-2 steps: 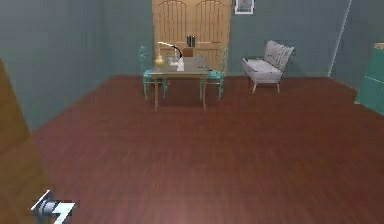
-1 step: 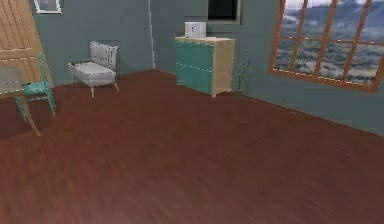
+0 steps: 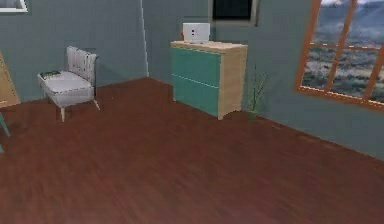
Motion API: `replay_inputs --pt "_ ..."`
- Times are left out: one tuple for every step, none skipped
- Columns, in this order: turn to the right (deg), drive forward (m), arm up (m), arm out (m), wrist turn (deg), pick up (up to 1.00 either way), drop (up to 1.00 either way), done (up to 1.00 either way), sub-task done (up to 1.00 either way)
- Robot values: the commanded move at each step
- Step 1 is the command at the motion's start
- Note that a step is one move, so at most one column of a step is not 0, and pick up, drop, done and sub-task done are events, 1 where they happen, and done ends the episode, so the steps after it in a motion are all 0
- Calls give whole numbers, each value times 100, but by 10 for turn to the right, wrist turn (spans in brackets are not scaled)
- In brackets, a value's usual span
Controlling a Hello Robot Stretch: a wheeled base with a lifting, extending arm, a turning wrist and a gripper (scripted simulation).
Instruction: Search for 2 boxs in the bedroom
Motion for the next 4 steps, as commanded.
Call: replay_inputs --pt "0 100 0 0 0 0 0 0 0" --pt "0 100 0 0 0 0 0 0 0" --pt "0 50 0 0 0 0 0 0 0" --pt "0 0 0 0 0 0 0 0 100"
